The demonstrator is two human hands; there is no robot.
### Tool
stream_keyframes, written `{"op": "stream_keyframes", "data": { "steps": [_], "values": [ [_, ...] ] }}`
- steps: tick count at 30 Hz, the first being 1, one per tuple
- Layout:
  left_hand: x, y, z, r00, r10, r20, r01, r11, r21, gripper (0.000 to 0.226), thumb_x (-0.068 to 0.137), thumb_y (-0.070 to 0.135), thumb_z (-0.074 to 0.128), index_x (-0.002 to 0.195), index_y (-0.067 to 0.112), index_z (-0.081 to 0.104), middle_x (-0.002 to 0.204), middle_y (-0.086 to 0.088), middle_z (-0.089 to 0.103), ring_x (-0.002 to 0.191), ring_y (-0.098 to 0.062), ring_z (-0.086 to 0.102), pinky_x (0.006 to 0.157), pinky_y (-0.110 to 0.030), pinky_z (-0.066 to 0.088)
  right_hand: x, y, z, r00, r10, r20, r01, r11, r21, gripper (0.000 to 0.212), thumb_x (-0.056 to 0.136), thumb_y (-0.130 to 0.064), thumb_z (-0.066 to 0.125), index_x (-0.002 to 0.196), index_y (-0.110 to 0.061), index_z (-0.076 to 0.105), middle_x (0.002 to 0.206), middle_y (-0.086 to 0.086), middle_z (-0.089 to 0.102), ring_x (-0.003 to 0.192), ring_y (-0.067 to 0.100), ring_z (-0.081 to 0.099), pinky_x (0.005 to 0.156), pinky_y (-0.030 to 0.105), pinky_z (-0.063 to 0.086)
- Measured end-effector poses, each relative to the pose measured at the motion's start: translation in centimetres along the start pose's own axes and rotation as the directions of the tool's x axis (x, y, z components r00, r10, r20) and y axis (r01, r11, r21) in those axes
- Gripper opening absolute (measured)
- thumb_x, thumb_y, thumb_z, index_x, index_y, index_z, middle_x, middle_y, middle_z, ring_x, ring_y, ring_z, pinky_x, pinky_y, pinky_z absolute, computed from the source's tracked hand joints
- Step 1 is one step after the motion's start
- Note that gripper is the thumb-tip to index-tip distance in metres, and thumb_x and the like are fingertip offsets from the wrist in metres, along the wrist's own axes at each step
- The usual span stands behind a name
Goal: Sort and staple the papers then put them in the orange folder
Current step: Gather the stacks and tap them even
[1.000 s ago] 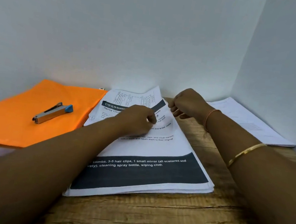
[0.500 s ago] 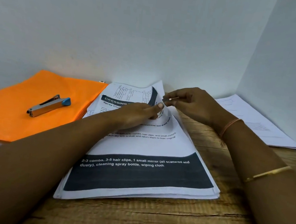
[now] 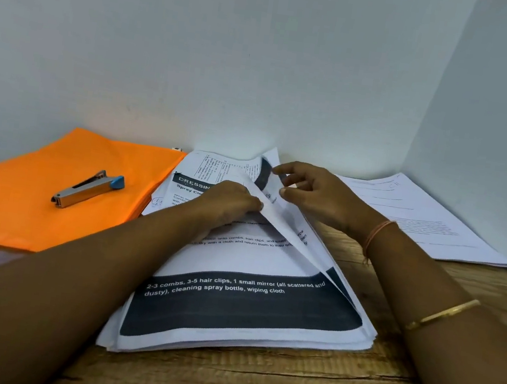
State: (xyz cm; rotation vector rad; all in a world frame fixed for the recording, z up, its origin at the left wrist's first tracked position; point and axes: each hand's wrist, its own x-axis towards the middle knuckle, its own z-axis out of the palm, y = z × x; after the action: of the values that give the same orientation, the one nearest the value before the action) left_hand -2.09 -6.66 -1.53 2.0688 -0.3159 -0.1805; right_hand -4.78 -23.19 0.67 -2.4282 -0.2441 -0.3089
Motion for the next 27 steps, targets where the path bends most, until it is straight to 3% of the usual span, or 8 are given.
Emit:
{"op": "stream_keyframes", "data": {
  "steps": [5,10,13,14,16,19,22,27],
  "values": [
    [-0.1,0.1,-0.1,0.994,-0.019,-0.109,0.011,0.998,-0.068,0.021,0.085,0.02,0.049,0.065,0.015,0.05,0.07,-0.004,0.053,0.067,-0.02,0.044,0.065,-0.029,0.032,-0.3,0.3,-0.4,0.995,0.1,0.003,-0.097,0.974,-0.206,0.025,0.092,-0.015,0.052,0.113,-0.014,0.066,0.106,-0.006,0.061,0.096,0.01,0.052,0.069,0.011,0.038],
    [-0.1,0.0,-0.3,0.964,-0.001,-0.266,0.028,0.995,0.097,0.032,0.089,0.021,0.045,0.061,0.013,0.035,0.064,-0.002,0.04,0.059,-0.014,0.037,0.052,-0.028,0.025,-0.6,0.8,-0.3,0.965,0.25,0.085,-0.216,0.932,-0.292,0.03,0.088,-0.003,0.046,0.111,0.008,0.062,0.121,0.021,0.061,0.113,0.034,0.054,0.092,0.038,0.044],
    [0.1,-0.4,-0.4,0.964,-0.045,-0.262,0.068,0.995,0.079,0.027,0.088,0.015,0.046,0.063,0.014,0.037,0.065,-0.001,0.043,0.057,-0.015,0.038,0.049,-0.025,0.025,-0.6,0.6,-0.4,0.967,0.245,0.071,-0.218,0.939,-0.265,0.031,0.089,-0.002,0.047,0.118,0.008,0.057,0.122,0.019,0.059,0.112,0.031,0.054,0.08,0.023,0.045],
    [0.3,-0.5,-0.3,0.967,-0.04,-0.252,0.061,0.995,0.076,0.021,0.088,0.012,0.046,0.067,0.013,0.041,0.068,-0.001,0.045,0.06,-0.016,0.041,0.05,-0.025,0.027,-0.7,0.5,-0.4,0.968,0.244,0.065,-0.222,0.944,-0.244,0.031,0.09,-0.002,0.047,0.118,0.004,0.057,0.121,0.016,0.06,0.108,0.028,0.055,0.072,0.016,0.045],
    [0.3,-0.6,-0.3,0.969,-0.022,-0.246,0.041,0.997,0.072,0.011,0.089,0.01,0.046,0.099,0.012,0.05,0.077,-0.001,0.048,0.074,-0.021,0.05,0.061,-0.025,0.036,-0.6,0.5,-0.5,0.964,0.259,0.053,-0.242,0.946,-0.216,0.032,0.09,-0.003,0.046,0.118,0.005,0.057,0.121,0.016,0.061,0.107,0.028,0.057,0.083,0.024,0.047],
    [0.2,-1.0,-0.2,0.979,0.035,-0.201,-0.02,0.997,0.075,0.045,0.091,0.007,0.043,0.133,0.023,0.036,0.084,-0.001,0.052,0.074,-0.018,0.052,0.059,-0.027,0.038,-0.6,0.4,-0.7,0.963,0.267,0.021,-0.26,0.951,-0.167,0.032,0.09,-0.003,0.046,0.119,0.007,0.057,0.12,0.018,0.061,0.112,0.03,0.055,0.09,0.031,0.044],
    [0.0,-1.0,-0.1,0.982,0.061,-0.179,-0.039,0.992,0.123,0.043,0.087,-0.001,0.034,0.113,0.023,0.056,0.1,-0.001,0.054,0.065,-0.016,0.046,0.049,-0.024,0.031,-0.5,0.4,-0.6,0.974,0.227,-0.02,-0.228,0.968,-0.103,0.028,0.089,-0.002,0.046,0.112,0.005,0.062,0.105,0.011,0.065,0.102,0.027,0.058,0.067,0.017,0.041],
    [-0.2,-0.8,-0.1,0.984,0.038,-0.175,-0.012,0.989,0.145,0.044,0.085,-0.003,0.031,0.101,0.023,0.063,0.096,0.001,0.051,0.056,-0.013,0.042,0.044,-0.023,0.027,-0.3,0.9,-0.5,0.974,0.22,-0.045,-0.217,0.974,0.069,0.021,0.086,-0.003,0.05,0.096,-0.007,0.068,0.082,-0.008,0.062,0.082,0.013,0.056,0.061,0.017,0.039]
  ]
}}
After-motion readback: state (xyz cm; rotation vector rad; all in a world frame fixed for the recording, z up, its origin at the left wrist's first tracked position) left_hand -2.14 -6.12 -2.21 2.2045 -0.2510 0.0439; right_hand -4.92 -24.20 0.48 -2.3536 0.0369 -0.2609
